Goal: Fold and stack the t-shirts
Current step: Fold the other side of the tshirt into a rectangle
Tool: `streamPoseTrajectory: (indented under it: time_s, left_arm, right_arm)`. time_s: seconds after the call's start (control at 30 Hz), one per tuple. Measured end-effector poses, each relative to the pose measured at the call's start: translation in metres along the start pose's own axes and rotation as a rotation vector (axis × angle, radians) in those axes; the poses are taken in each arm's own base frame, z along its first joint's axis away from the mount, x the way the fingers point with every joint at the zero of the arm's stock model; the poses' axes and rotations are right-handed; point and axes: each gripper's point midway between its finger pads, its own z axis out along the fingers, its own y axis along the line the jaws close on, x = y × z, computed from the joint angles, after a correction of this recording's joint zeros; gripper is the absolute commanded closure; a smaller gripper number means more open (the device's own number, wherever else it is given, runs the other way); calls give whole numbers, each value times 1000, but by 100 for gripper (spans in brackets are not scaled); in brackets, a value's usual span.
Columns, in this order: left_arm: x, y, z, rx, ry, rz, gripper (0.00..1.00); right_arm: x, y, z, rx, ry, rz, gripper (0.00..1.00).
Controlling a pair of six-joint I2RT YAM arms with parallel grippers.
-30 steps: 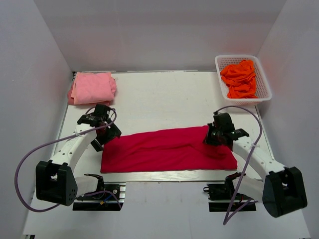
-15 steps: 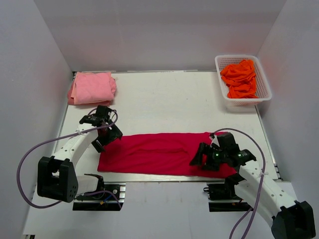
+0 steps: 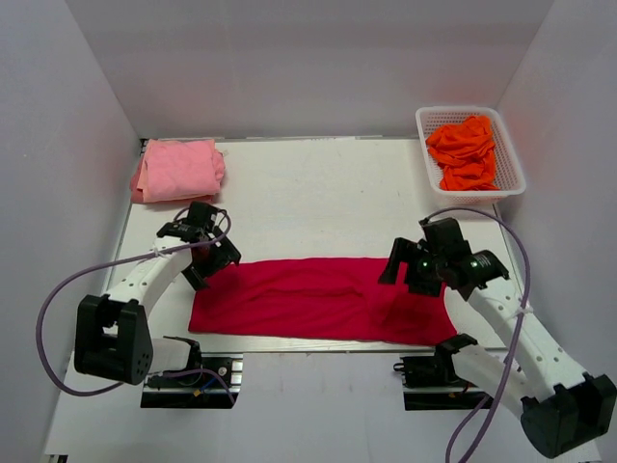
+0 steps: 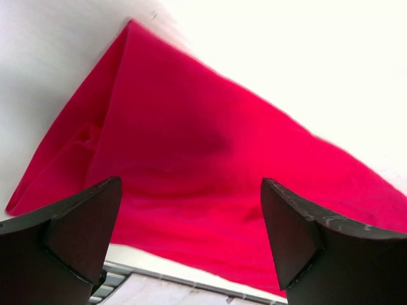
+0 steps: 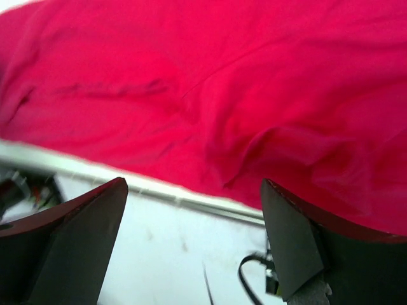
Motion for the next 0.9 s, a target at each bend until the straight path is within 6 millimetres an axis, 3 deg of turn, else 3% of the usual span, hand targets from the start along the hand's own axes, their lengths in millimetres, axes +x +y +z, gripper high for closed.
streamPoseTrajectory:
  time_s: [0.23,0.4,0.57,0.7,0.9]
  left_arm:
    - [7,2,25,-30,38,14,0]
    - [14,10,39,-73,68,27,0]
    - [19,16,48,-99,85,37,0]
    - [18,17,48,-98,87,34,0]
    - [18,17,49,-114,98,36,0]
  right_arm:
    - [-23,-33,39,255,59,22,10]
    - [-21,-58,56,389,113,13,10]
    - [-15,-66,61,399,130,-24,10]
    - [9,-76,53,417,185,-23,10]
    - [50,-63,7,332,257,15,10]
